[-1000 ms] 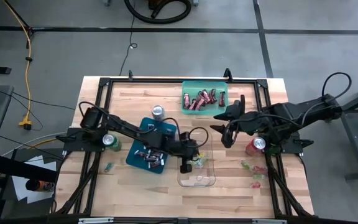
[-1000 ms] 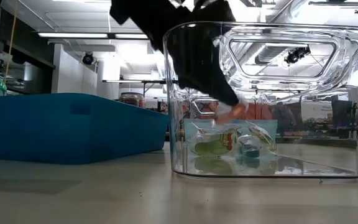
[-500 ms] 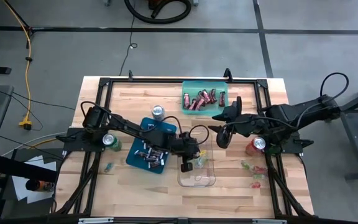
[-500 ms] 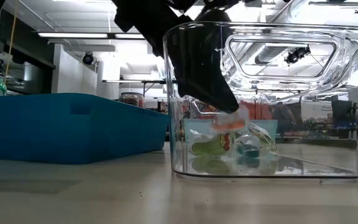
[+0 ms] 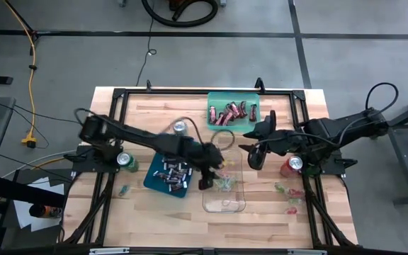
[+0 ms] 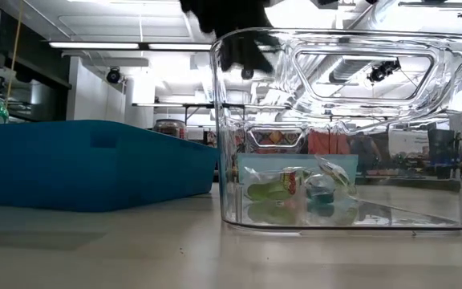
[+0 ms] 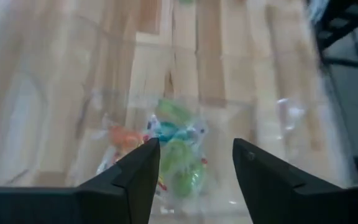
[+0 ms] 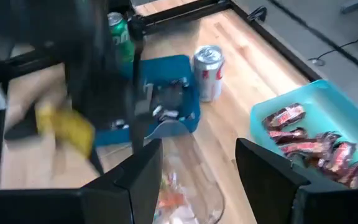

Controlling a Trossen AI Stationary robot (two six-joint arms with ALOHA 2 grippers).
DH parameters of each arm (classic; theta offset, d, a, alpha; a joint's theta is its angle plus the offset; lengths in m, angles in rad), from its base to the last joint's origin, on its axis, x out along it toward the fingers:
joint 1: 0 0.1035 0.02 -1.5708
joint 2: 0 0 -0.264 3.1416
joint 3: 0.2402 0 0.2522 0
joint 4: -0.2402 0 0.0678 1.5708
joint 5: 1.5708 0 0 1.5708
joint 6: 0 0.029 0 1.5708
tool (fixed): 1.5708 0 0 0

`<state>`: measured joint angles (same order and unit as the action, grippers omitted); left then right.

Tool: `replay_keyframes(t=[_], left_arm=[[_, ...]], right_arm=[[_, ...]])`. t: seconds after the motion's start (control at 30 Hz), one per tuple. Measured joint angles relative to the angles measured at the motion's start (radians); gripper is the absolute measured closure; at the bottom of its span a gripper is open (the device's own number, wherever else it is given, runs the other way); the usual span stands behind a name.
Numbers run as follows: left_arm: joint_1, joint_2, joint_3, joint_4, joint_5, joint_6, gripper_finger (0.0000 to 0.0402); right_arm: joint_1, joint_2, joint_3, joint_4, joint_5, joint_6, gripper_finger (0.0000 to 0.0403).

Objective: Sort candy
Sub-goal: Put the green candy into the transparent bin

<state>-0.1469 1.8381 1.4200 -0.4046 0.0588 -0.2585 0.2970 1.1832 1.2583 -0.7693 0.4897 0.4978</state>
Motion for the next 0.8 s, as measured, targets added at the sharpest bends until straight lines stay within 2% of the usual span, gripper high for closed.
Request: replay_keyframes(t=[0.17,0.33,0.47,0.6,0.7,0.8], left_arm=[[-0.001,-0.176,-0.001,-0.076,-0.024,0.014,0.0209],[-0.030,-0.396,-0.135,0.096,-0.080,-0.007,0.0209],[-0.047,-0.557,-0.287,0.245,-0.151,-0.097,0.0208],[-0.069,-0.680,-0.410,0.357,-0.237,-0.165,0.0208],[-0.086,-0.734,-0.466,0.406,-0.302,-0.185,0.0208],[-0.099,-0.764,-0.488,0.435,-0.336,-0.185,0.0208]], right_arm=[[0.010,-0.015,0.000,-0.083,-0.121,0.073,0.0204],[0.095,-0.010,0.000,-0.268,-0.235,0.246,0.0204],[0.230,-0.002,-0.021,-0.358,-0.243,0.454,0.0204],[0.363,0.001,-0.151,-0.350,-0.283,0.729,0.0204],[0.425,0.004,-0.302,-0.313,-0.407,0.949,0.0204],[0.442,0.004,-0.418,-0.239,-0.550,1.100,0.0204]])
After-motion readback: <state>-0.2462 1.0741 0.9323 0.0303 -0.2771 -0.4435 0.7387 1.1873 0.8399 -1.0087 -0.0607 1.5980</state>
